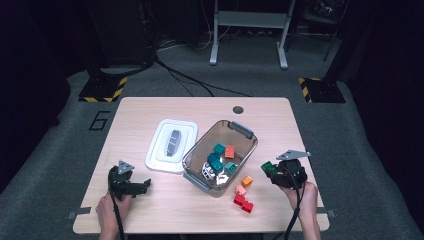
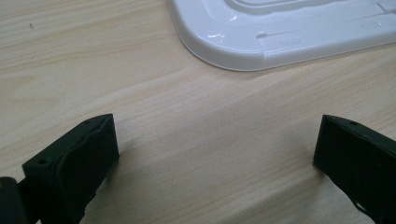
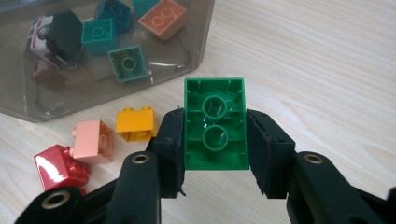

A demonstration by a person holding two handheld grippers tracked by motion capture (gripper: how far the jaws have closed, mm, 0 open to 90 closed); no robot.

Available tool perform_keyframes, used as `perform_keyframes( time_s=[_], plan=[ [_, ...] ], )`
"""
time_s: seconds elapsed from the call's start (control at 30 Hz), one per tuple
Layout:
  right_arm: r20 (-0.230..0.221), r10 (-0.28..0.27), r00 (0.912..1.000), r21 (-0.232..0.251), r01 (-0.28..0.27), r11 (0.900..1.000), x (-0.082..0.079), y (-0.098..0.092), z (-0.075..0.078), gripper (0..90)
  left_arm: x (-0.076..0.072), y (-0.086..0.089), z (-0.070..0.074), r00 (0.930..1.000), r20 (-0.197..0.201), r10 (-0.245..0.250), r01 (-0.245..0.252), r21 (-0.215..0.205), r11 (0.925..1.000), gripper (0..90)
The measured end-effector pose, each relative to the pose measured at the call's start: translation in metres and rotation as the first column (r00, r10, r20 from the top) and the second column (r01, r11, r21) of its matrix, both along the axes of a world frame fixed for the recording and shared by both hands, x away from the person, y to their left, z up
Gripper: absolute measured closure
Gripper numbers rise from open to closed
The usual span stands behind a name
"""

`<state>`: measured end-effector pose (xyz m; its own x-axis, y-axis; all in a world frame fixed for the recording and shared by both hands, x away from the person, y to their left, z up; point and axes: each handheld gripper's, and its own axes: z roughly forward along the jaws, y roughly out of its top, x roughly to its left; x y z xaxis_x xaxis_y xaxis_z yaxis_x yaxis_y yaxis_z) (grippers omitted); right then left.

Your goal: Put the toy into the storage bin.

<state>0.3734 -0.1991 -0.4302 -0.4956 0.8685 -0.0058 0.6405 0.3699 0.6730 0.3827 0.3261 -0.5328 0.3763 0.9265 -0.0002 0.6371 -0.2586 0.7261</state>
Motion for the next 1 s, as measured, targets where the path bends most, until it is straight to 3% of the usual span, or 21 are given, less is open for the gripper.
perform_keyframes(
  time_s=[0.3, 1.0],
  plan=[
    [0.034, 0.006, 0.9994, -0.025, -0.006, 1.0, 0.005, 0.003, 0.025, 58.8, 0.0, 0.0, 0.0, 1.0, 0.0, 0.0, 0.0, 0.0, 1.0, 0.0],
    [0.117, 0.012, 0.9931, 0.01, -0.013, 1.0, 0.019, 0.016, 0.074, 58.8, 0.0, 0.0, 0.0, 1.0, 0.0, 0.0, 0.0, 0.001, 1.0, 0.0]
  ],
)
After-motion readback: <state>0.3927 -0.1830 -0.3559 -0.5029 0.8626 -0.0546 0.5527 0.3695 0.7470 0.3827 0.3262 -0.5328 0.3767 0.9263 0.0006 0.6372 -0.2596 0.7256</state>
